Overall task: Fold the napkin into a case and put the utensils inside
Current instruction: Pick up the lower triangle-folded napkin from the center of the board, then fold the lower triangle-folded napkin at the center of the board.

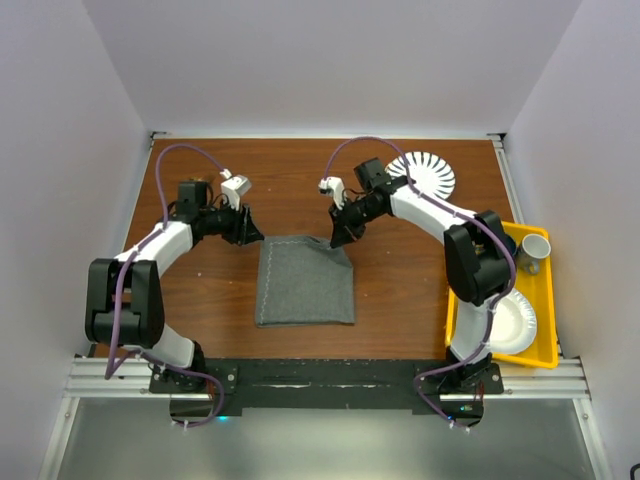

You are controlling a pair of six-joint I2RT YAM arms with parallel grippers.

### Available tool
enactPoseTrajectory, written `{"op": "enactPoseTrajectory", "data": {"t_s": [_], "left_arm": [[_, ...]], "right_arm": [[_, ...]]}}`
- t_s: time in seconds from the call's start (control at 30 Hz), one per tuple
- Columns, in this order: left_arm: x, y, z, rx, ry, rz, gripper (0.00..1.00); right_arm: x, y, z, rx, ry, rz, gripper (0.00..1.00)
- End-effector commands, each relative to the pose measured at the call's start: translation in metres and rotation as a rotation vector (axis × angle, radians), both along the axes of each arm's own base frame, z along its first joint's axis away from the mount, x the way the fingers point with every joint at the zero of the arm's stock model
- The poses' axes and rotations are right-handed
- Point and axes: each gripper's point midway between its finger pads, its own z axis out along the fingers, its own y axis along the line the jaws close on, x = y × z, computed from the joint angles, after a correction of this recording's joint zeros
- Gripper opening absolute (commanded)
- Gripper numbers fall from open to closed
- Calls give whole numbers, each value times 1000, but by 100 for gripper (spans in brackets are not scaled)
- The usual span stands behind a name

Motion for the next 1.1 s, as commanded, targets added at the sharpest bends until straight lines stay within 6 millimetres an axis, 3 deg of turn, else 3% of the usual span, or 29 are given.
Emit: {"op": "enactPoseTrajectory", "data": {"t_s": [0.0, 0.33, 0.5, 0.77, 0.8, 0.97, 1.07], "left_arm": [[1, 5, 13, -15, -35, 34, 42], [-5, 12, 11, -12, -18, 78, 41], [-6, 13, 12, -11, -20, 87, 41], [-9, 16, 17, -5, -49, 68, 41], [-8, 20, 19, 2, -64, 67, 41], [-16, 16, 34, 28, -192, -55, 44], [-21, 12, 43, 89, -337, -208, 51]], "right_arm": [[-7, 0, 5, -38, -217, 153, 0], [-45, 5, -11, -95, -469, 432, 0], [-63, 6, -7, -91, -590, 557, 0], [-108, -8, -11, -50, -785, 838, 0], [-116, -14, -19, -50, -814, 897, 0], [-133, -25, -38, -52, -872, 1022, 0], [-132, -24, -43, -58, -868, 1032, 0]]}}
